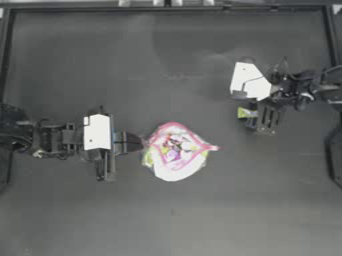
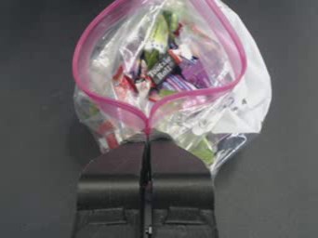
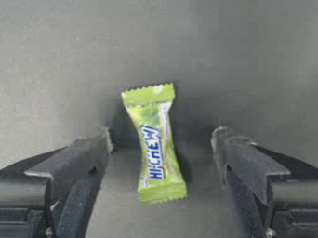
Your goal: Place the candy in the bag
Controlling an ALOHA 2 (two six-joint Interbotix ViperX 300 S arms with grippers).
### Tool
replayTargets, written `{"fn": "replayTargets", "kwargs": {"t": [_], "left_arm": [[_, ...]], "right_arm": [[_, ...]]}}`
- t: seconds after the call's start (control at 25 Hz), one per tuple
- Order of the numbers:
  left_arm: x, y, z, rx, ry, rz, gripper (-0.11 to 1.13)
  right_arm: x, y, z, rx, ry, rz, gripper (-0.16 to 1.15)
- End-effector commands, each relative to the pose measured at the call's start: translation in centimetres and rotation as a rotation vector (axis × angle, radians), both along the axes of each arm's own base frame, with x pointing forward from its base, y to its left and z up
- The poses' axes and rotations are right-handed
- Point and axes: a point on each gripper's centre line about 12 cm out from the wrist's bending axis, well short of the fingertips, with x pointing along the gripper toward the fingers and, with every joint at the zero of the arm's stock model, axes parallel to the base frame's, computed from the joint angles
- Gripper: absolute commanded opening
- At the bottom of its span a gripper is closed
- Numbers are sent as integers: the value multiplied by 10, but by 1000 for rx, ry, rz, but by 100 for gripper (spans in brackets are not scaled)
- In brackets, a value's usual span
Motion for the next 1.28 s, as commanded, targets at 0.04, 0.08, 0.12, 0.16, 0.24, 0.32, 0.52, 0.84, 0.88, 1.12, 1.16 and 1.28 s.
{"fn": "replayTargets", "kwargs": {"t": [0.04,0.08,0.12,0.16,0.24,0.32,0.52,0.84,0.88,1.12,1.16,1.28], "left_arm": [[5,0,14,4,-47,-1,6],[5,0,14,4,-47,-1,6],[5,0,13,4,-46,-1,6],[5,0,14,4,-47,-1,6],[5,0,13,4,-46,-1,6],[5,0,14,4,-47,-1,6],[5,0,14,4,-47,-1,6],[5,0,13,4,-46,-1,6],[5,0,13,4,-47,-1,6],[5,0,13,4,-46,-1,6],[5,0,13,4,-46,-1,6],[5,0,13,5,-46,-2,6]], "right_arm": [[4,-2,4,-2,-14,-4,95],[4,-2,4,-2,-14,-4,93],[3,-1,2,2,-9,-5,91],[2,0,2,4,-4,-4,87],[1,1,0,14,8,-7,75],[1,2,-1,19,16,-4,56],[3,4,0,20,16,4,23],[5,9,15,22,-2,10,22],[8,10,22,17,-16,15,22],[21,19,71,-18,-122,52,20],[23,22,80,-22,-144,59,20],[29,30,102,-33,-199,83,20]]}}
